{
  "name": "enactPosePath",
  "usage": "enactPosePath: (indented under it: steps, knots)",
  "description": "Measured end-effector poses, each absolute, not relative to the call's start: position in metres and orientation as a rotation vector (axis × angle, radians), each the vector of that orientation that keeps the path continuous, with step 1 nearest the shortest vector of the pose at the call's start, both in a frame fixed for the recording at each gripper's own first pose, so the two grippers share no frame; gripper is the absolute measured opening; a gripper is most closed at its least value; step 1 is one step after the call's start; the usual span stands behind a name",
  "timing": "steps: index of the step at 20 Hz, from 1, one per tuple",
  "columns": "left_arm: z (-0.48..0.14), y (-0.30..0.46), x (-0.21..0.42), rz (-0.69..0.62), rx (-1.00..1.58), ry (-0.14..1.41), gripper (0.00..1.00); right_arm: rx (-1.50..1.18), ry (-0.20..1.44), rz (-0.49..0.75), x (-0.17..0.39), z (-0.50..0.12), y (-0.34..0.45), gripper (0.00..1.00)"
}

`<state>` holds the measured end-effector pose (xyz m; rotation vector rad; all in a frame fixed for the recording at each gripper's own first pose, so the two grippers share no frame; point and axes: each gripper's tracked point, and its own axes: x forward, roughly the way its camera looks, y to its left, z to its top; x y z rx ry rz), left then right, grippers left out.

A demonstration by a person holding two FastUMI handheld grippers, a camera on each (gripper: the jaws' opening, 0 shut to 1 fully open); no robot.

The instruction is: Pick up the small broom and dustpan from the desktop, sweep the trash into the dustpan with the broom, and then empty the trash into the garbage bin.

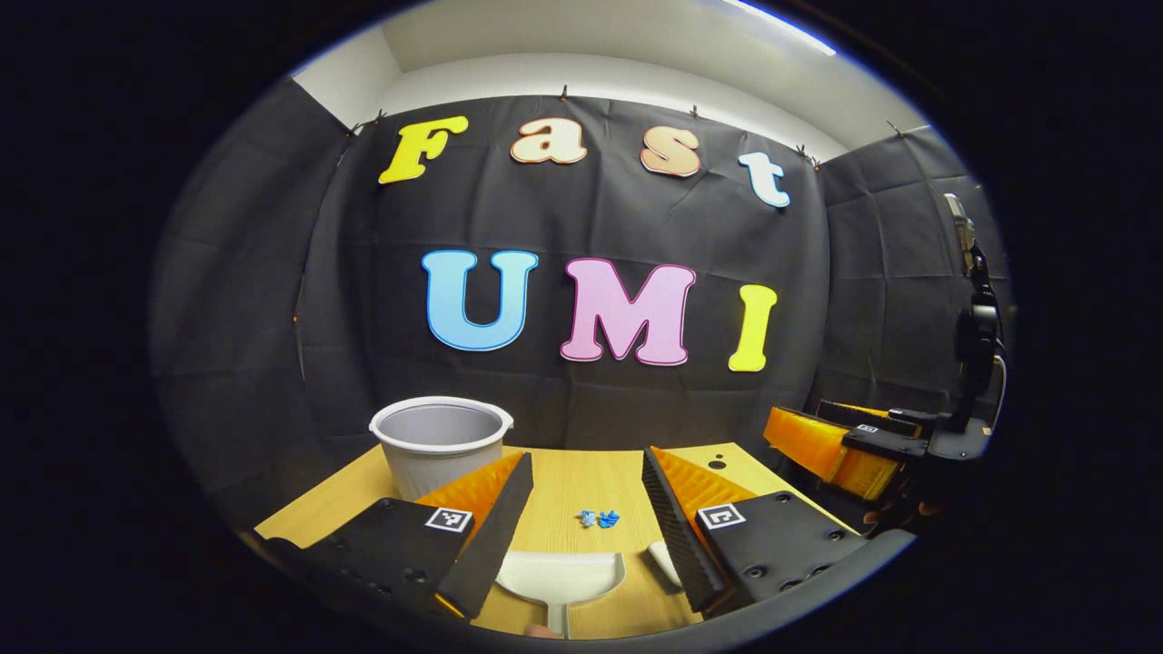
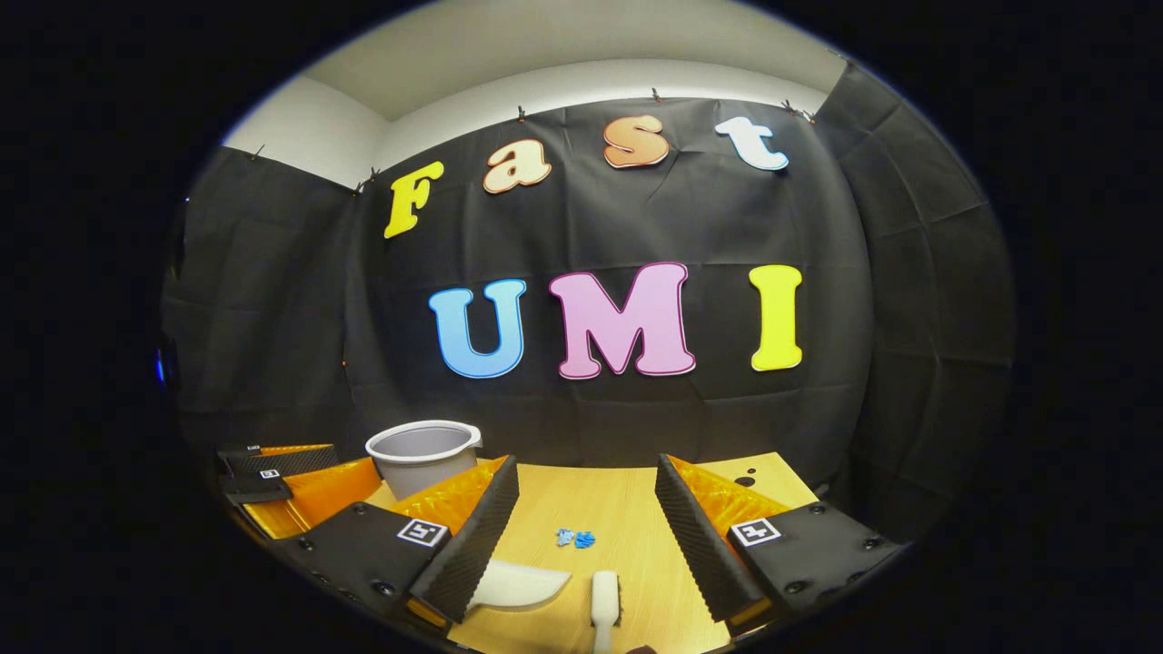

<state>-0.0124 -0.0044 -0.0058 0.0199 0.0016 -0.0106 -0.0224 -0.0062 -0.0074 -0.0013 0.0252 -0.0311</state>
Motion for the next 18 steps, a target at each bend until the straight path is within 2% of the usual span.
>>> enactPosePath:
  steps: [14, 16, 17, 18]
  knots:
    - [-0.045, 0.024, -0.050, -0.013, -0.047, 0.060, 0.73, -0.043, 0.004, -0.062, -0.067, -0.024, 0.027, 0.97]
    - [-0.056, 0.033, -0.051, 0.010, -0.022, 0.091, 0.73, -0.038, 0.058, -0.019, -0.068, -0.044, 0.041, 0.92]
    - [-0.058, 0.033, -0.052, 0.005, -0.016, 0.090, 0.73, -0.046, 0.052, -0.015, -0.068, -0.044, 0.045, 0.97]
    - [-0.059, 0.031, -0.053, -0.008, -0.012, 0.093, 0.73, -0.052, 0.045, -0.020, -0.067, -0.044, 0.042, 0.97]
